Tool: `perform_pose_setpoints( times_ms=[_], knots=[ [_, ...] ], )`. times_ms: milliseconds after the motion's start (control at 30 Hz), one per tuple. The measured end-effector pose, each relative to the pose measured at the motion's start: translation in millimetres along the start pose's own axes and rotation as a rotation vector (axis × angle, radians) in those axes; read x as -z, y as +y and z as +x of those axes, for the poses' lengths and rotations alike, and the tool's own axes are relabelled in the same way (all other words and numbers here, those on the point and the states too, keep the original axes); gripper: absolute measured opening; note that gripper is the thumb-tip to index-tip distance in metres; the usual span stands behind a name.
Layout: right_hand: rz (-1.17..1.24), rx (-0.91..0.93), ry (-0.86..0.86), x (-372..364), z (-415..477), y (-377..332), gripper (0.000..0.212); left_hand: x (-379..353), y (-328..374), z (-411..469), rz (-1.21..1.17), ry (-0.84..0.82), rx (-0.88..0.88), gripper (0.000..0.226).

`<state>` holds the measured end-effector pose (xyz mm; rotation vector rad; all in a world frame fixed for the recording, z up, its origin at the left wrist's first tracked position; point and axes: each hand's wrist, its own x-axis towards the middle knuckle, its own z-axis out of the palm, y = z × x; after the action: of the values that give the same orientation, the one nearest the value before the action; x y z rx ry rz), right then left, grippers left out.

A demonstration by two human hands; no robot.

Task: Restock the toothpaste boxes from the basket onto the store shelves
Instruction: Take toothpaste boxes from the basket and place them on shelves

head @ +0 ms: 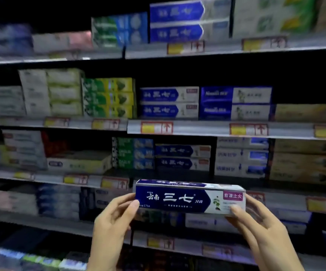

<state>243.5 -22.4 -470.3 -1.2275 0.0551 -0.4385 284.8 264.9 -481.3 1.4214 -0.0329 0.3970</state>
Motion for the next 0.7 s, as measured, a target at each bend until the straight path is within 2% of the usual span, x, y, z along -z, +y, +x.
perform_pose_setpoints(
  times_ms=[67,200,300,533,700],
  knots=[
    [-0.125,0.090,-0.005,-16.3,11.1,-23.8,0.058,-3.9,28.6,17.8,0.004,0.001,-0.047,0.013],
    [-0.266,0.261,0.035,-48.3,36.4,-68.0,0.042,-12.9,80.9,54.1,0.024,-0.025,-0.136,0.013],
    [-0.382,0.376,0.015,-70.2,56.4,-92.5,0.043,-18.6,108.6,85.9,0.075,-0.018,-0.208,0.017],
    [-0.650,0.594,0.081,-115.9,114.0,-130.9,0.038,-38.1,142.5,170.9,0.238,0.109,-0.373,0.022],
    [-0.823,0.673,0.111,-136.3,168.1,-141.8,0.023,-52.7,150.1,218.2,0.401,0.218,-0.354,0.014]
  ],
)
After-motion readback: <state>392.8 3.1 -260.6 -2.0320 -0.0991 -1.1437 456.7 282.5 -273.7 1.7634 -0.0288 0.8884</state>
